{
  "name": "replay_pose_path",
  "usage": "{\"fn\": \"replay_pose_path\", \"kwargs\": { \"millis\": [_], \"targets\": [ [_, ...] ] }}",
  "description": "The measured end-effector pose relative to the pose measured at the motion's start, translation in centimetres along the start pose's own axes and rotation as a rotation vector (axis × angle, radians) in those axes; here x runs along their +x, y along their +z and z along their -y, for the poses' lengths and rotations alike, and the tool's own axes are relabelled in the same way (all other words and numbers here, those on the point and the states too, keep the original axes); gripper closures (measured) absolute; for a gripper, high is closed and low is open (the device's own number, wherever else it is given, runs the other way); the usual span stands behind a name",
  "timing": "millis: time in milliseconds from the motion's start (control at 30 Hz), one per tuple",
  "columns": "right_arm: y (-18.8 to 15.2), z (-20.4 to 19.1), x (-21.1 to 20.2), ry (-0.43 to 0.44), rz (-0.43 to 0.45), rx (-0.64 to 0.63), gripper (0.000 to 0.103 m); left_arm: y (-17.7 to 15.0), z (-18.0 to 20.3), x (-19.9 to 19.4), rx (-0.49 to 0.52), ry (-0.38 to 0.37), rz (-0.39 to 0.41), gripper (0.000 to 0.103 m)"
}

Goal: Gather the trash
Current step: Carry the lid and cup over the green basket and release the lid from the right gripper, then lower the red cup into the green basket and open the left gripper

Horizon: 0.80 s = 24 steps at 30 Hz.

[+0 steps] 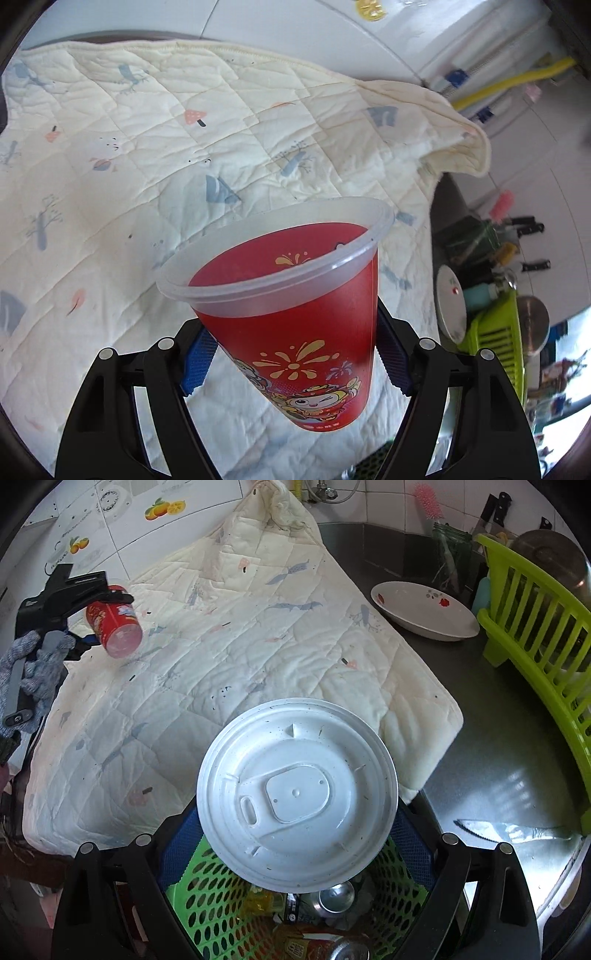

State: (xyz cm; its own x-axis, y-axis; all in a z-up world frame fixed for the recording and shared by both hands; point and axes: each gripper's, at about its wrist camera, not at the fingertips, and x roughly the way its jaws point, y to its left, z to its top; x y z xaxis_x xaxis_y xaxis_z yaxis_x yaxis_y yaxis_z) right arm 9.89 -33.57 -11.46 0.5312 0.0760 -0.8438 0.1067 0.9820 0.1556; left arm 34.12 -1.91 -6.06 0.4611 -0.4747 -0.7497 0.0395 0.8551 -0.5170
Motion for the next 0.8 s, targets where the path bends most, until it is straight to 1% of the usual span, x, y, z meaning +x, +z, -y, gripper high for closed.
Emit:
{"fn": "replay_pose_path", "kwargs": {
  "millis": [133, 200, 300, 400, 500, 567, 800],
  "targets": [
    [-1.5, 0.6, -0.7, 0.009, -0.002, 0.007, 0.014, -3.8, 1.1, -3.2, 0.059, -0.026, 0.002, 0.029],
    [-2.3, 0.9, -0.9, 0.032, -0.016, 0.012, 0.013, -5.4, 1.5, -4.2, 0.080, -0.039, -0.001, 0.029],
    [-3.1, 0.8, -1.3, 0.037, -0.016, 0.006, 0.013, -8.2, 1.9, -5.7, 0.109, -0.057, -0.007, 0.029],
    [-3.7, 1.0, -1.6, 0.051, -0.013, 0.008, 0.010, -10.8, 2.6, -6.6, 0.145, -0.074, -0.016, 0.029],
    [-4.1, 1.2, -2.1, 0.051, 0.003, 0.013, 0.010, -13.3, 3.6, -7.5, 0.188, -0.088, -0.025, 0.029],
    [-4.3, 1.4, -2.5, 0.066, 0.012, 0.022, 0.010, -14.8, 4.2, -7.8, 0.219, -0.097, -0.037, 0.029],
    [-5.1, 1.6, -4.9, 0.064, 0.060, 0.037, 0.010, -19.5, 7.0, -8.1, 0.339, -0.113, -0.069, 0.029]
  ]
}}
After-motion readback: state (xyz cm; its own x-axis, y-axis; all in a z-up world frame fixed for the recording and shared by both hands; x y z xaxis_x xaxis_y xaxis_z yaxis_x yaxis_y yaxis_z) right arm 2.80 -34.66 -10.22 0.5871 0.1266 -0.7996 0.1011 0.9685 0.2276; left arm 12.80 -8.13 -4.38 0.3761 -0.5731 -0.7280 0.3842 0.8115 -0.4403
